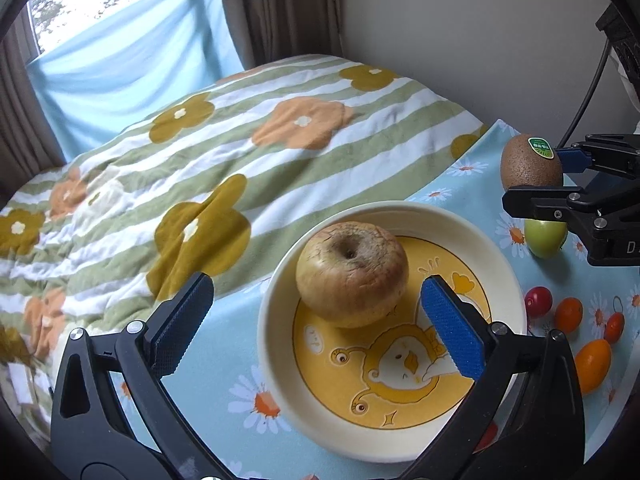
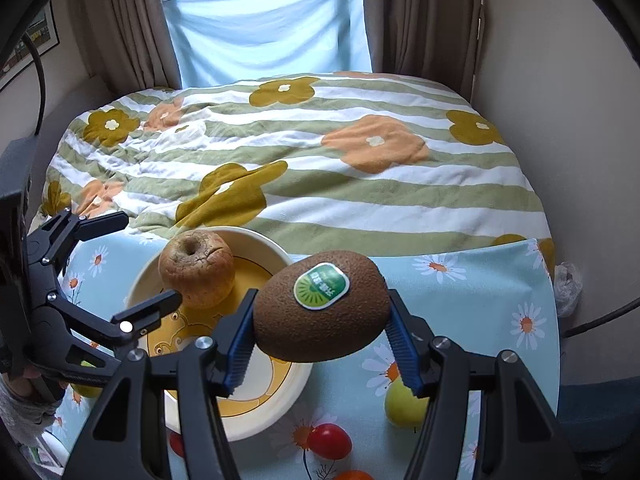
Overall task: Organize fruits
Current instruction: 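Carry the wrinkled apple into the cream bowl and open the left tool, then lower the kiwi into the bowl beside the apple and open the right tool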
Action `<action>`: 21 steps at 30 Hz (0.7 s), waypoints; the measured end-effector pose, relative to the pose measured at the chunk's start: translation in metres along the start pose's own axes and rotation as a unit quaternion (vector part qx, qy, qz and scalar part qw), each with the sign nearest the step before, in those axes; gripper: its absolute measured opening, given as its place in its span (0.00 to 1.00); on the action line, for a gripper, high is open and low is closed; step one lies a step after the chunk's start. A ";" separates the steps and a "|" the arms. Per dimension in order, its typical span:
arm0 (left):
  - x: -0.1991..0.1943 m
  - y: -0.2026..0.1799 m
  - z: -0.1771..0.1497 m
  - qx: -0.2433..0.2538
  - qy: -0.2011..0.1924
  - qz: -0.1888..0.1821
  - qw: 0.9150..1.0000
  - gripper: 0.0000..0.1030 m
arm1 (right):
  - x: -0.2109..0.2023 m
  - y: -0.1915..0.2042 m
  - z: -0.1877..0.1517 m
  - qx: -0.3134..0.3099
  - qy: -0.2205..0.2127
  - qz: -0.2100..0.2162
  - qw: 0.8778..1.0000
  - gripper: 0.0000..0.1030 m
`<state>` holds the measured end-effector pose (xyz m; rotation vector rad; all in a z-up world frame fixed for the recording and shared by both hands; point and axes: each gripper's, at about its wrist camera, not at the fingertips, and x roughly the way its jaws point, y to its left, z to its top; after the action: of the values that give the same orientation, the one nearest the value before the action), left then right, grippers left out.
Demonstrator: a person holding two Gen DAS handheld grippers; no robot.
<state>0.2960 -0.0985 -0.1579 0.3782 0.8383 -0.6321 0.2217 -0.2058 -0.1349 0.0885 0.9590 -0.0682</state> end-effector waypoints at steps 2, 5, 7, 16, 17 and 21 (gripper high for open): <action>-0.007 0.009 -0.005 -0.013 0.004 0.006 1.000 1.00 | 0.003 0.003 -0.001 -0.013 0.005 0.007 1.000 0.54; -0.016 0.017 -0.014 -0.027 0.008 0.020 0.999 1.00 | 0.011 0.013 -0.002 -0.038 0.015 0.019 0.999 0.54; -0.022 0.021 -0.021 -0.035 0.010 0.028 0.999 1.00 | 0.018 0.021 -0.004 -0.055 0.020 0.030 0.998 0.54; -0.029 0.032 -0.045 -0.047 0.024 0.052 0.997 1.00 | 0.056 0.045 -0.015 -0.124 0.046 0.061 0.989 0.54; -0.028 0.032 -0.047 -0.047 0.026 0.054 0.997 1.00 | 0.060 0.047 -0.017 -0.133 0.047 0.060 0.988 0.54; -0.024 0.035 -0.054 -0.050 0.035 0.058 0.996 1.00 | 0.069 0.053 -0.019 -0.158 0.048 0.051 0.985 0.54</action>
<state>0.2759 -0.0335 -0.1704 0.3567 0.9051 -0.4696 0.2504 -0.1521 -0.1997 -0.1522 1.0483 0.1840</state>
